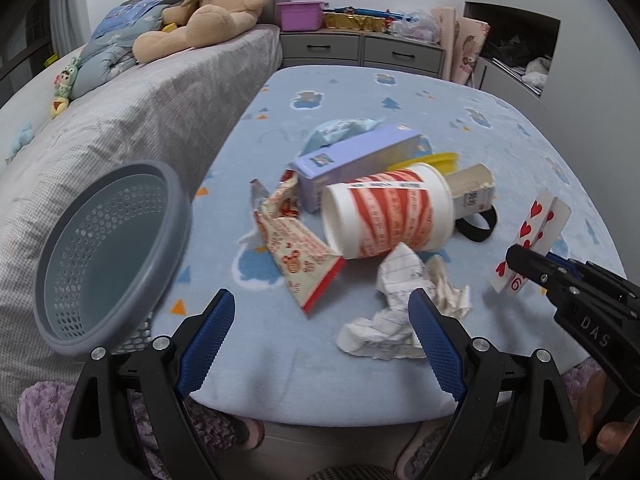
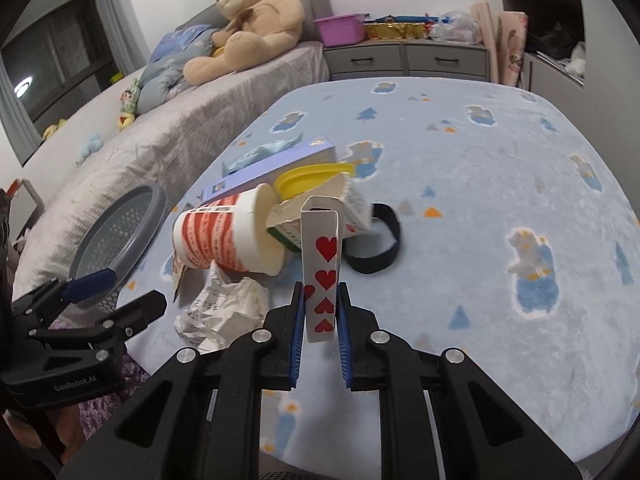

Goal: Collect trash
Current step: 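Grasp the crumpled white paper with the left tool while the right tool holds the card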

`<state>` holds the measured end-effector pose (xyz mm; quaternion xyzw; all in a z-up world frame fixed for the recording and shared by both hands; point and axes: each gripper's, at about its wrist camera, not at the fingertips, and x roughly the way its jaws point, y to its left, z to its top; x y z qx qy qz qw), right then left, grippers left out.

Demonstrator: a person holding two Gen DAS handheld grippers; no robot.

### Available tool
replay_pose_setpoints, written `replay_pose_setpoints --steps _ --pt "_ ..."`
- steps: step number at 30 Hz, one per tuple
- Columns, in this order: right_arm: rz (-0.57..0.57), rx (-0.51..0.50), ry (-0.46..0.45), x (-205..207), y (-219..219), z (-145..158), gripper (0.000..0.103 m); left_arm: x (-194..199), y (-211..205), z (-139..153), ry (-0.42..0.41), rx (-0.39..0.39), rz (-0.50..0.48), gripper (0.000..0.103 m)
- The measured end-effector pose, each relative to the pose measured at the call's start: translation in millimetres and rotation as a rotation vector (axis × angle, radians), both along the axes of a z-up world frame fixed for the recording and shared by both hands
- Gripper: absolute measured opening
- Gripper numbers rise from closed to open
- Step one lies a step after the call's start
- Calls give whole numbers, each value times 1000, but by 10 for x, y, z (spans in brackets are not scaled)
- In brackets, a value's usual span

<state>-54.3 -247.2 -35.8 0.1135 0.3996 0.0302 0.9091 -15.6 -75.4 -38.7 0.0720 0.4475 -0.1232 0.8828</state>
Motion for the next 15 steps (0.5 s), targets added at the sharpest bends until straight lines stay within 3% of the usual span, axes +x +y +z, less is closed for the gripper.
replay_pose_setpoints --steps 8,15 --pt "-75 43 0 -137 -344 -28 16 -58 -336 -139 62 -17 -88 85" --pt "-71 69 12 -116 -434 -108 16 52 -521 -334 108 0 -101 85"
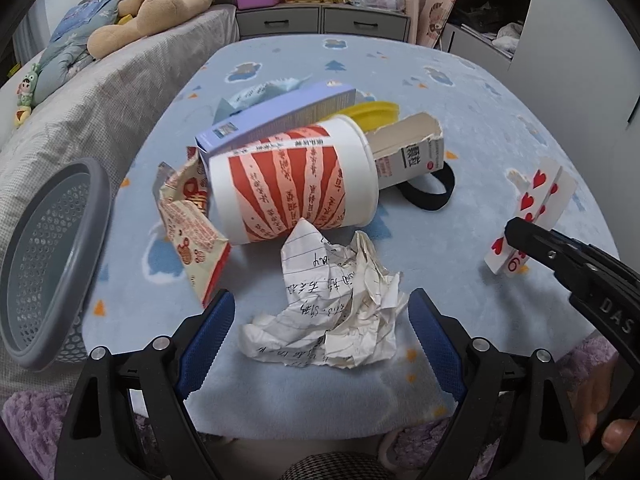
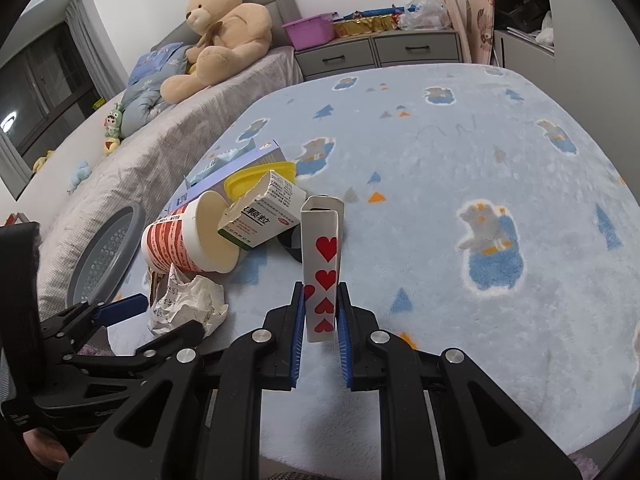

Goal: Collect trash
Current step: 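Grasp the crumpled white paper with the left tool while the right tool holds the card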

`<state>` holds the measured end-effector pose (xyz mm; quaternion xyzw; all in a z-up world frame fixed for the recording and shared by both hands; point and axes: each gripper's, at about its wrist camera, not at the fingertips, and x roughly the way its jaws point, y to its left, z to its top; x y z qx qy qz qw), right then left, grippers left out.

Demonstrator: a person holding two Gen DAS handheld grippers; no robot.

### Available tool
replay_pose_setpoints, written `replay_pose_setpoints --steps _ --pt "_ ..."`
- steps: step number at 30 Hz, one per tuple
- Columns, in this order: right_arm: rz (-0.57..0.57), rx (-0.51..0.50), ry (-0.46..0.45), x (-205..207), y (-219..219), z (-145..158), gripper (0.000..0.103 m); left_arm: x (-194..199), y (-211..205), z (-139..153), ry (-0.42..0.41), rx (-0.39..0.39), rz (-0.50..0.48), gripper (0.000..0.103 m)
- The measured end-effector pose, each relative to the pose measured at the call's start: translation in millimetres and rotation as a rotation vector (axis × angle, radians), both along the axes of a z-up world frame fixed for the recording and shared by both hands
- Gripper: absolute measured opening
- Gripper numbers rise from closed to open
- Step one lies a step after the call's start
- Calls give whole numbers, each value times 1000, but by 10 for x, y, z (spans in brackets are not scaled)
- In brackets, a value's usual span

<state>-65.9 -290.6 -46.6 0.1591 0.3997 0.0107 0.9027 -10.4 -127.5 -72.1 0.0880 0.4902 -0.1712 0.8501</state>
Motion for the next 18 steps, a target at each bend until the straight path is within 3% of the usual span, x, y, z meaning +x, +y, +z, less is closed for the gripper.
replay_pose_setpoints --steps 6,8,11,18 --pt "4 0 9 15 -13 -49 16 60 -45 -120 22 -17 -17 83" --pt "4 -1 12 20 -8 -56 16 55 -32 -112 28 -29 -27 63" --pt "6 -7 14 31 15 -53 16 48 -5 -78 25 -46 -37 54" --pt "16 -33 14 23 132 -5 16 -39 118 93 6 -90 -54 46"
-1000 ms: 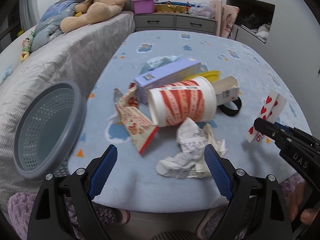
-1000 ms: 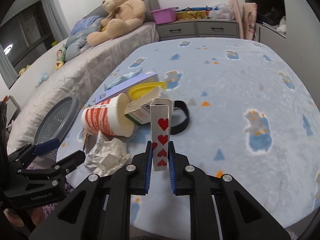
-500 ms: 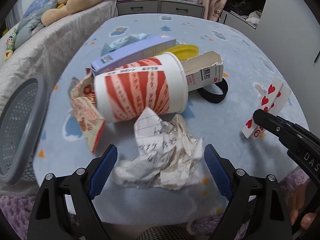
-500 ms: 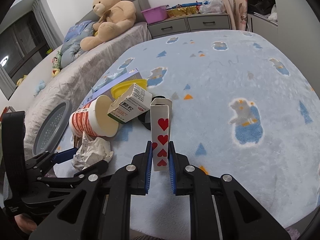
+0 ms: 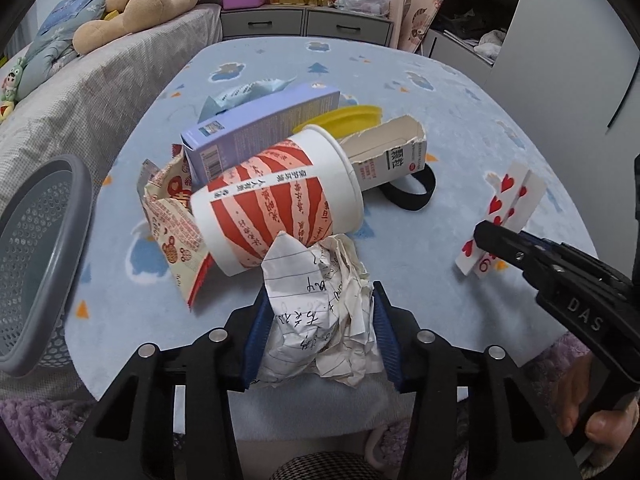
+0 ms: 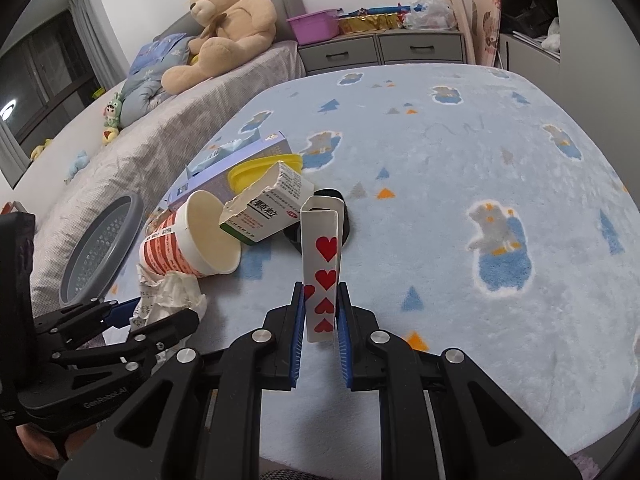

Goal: Collect trash
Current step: 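Grasp the crumpled white paper with the left tool while the right tool holds the card, then carry paper and card over the grey wastebasket and open both tools to drop them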

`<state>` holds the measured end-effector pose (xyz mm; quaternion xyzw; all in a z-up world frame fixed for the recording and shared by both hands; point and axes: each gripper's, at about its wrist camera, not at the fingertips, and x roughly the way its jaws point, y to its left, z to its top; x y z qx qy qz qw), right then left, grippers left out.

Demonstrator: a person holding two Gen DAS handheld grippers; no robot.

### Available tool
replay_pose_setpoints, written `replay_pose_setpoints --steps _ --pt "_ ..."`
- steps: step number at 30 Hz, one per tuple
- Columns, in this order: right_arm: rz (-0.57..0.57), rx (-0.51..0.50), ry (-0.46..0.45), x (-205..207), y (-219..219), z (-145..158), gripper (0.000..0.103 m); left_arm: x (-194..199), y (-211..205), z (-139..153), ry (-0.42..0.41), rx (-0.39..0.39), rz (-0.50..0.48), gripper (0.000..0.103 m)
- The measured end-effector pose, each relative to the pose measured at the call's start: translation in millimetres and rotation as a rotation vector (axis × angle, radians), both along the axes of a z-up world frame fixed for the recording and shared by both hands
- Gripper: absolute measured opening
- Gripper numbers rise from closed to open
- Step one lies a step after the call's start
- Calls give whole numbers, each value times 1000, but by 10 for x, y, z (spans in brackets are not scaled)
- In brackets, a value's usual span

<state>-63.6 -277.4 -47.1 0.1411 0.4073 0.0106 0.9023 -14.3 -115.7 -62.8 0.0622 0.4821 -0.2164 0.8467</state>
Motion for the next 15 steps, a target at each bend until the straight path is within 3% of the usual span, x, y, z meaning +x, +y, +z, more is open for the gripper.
replay_pose_setpoints --steps 8,15 --pt "4 17 -9 -54 216 161 16 -120 322 382 -83 -63 7 46" --pt "104 10 -48 29 762 423 16 28 938 699 -186 -60 125 46"
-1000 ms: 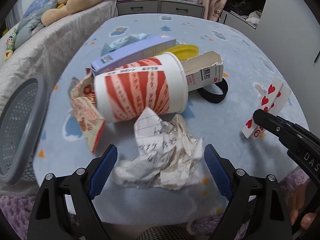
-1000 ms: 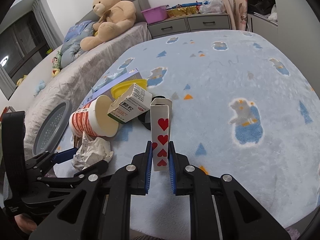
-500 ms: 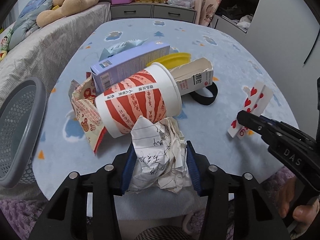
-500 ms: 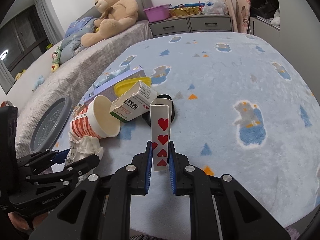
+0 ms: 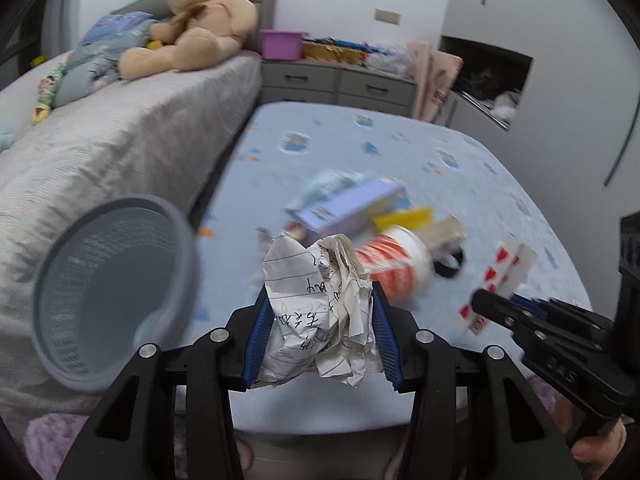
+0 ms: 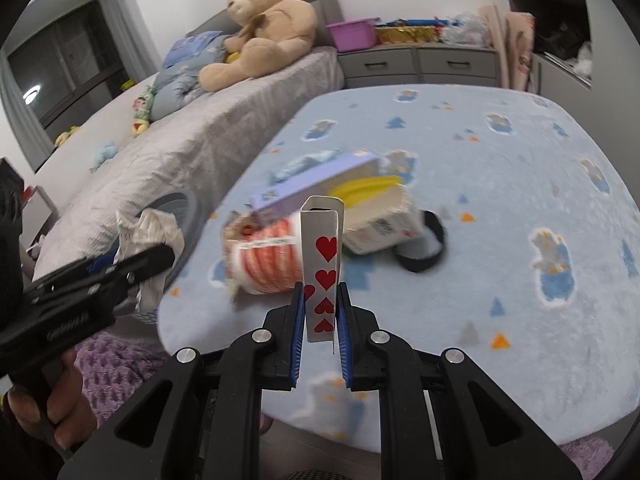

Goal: Collect trash
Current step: 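Carry paper and card over the grey wastebasket and open both tools to drop them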

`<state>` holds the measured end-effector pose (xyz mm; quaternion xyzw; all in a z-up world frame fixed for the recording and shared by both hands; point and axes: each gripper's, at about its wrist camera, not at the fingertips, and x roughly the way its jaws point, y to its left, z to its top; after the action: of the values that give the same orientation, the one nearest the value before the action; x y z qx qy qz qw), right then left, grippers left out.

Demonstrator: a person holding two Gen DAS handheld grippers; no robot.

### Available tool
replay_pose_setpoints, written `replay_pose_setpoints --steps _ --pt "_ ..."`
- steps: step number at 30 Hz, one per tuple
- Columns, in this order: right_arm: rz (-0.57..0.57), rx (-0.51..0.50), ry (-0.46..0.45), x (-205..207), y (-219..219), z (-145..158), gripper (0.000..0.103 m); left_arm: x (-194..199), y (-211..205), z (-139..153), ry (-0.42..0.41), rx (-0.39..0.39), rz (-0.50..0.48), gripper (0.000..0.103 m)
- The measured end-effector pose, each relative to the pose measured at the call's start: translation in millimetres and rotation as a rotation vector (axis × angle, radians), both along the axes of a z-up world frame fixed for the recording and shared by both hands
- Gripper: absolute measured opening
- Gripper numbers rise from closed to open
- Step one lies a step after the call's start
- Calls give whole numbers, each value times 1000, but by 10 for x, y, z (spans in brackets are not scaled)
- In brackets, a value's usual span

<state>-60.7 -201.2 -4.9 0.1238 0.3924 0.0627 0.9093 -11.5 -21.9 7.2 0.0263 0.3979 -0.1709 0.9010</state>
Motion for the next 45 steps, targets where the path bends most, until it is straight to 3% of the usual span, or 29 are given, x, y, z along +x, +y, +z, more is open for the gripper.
replay_pose_setpoints --steps 8,18,28,36,38,40,45 --pt "167 3 -23 371 800 166 16 390 900 39 -45 61 185 46" --pt "333 -19 10 1009 1707 63 16 880 1638 -230 7 117 306 46" --pt "423 -18 90 1426 2216 -199 16 1013 1939 -522 93 83 346 46" --pt "435 -33 102 1563 2332 -271 18 1005 2022 -505 81 65 353 49" --pt "430 -39 95 1560 2337 -266 23 992 2027 -499 75 72 362 53" --pt "421 -45 79 1549 2344 -251 41 988 2038 -494 74 79 371 59" --pt "410 -54 64 1536 2336 -215 41 977 2076 -483 66 92 408 66"
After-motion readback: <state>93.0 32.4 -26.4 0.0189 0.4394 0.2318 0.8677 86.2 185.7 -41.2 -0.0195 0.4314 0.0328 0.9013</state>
